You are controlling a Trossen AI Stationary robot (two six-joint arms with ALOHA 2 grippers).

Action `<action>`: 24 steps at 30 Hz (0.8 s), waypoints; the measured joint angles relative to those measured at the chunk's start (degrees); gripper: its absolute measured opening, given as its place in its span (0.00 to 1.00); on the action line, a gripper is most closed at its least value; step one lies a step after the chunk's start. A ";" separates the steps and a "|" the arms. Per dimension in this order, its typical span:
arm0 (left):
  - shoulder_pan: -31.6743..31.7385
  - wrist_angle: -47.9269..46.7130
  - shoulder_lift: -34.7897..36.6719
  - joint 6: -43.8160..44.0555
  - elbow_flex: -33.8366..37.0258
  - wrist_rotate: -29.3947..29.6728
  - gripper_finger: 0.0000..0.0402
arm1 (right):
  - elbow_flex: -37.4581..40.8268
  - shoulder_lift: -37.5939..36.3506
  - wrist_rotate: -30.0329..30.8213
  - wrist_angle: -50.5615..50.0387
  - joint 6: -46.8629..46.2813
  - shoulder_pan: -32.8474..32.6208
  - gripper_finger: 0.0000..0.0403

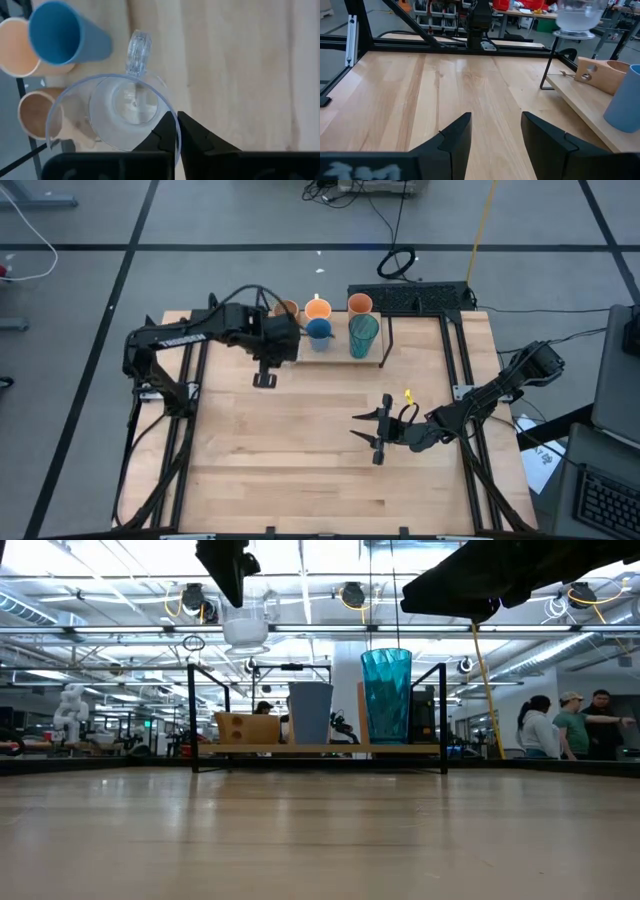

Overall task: Stack small to large cups/mugs on shelf
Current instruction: Put the transparent mug on the shelf

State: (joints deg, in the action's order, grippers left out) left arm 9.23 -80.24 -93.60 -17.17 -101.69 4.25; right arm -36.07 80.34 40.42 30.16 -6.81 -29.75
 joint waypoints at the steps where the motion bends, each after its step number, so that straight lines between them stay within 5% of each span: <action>1: 1.05 0.15 0.00 -0.40 0.00 -0.02 0.03 | 0.00 0.01 0.01 0.04 0.00 -0.01 0.41; 12: 8.55 3.08 0.00 -0.21 1.80 -4.62 0.02 | 0.00 0.00 0.02 1.33 0.44 0.01 0.41; 24: 12.72 11.51 0.00 12.43 8.81 -4.37 0.01 | 0.00 0.01 0.02 1.33 0.44 0.01 0.41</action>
State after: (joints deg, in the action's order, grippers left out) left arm 21.95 -68.73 -93.60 -4.73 -92.88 -0.13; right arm -36.07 80.34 40.45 31.48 -6.37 -29.74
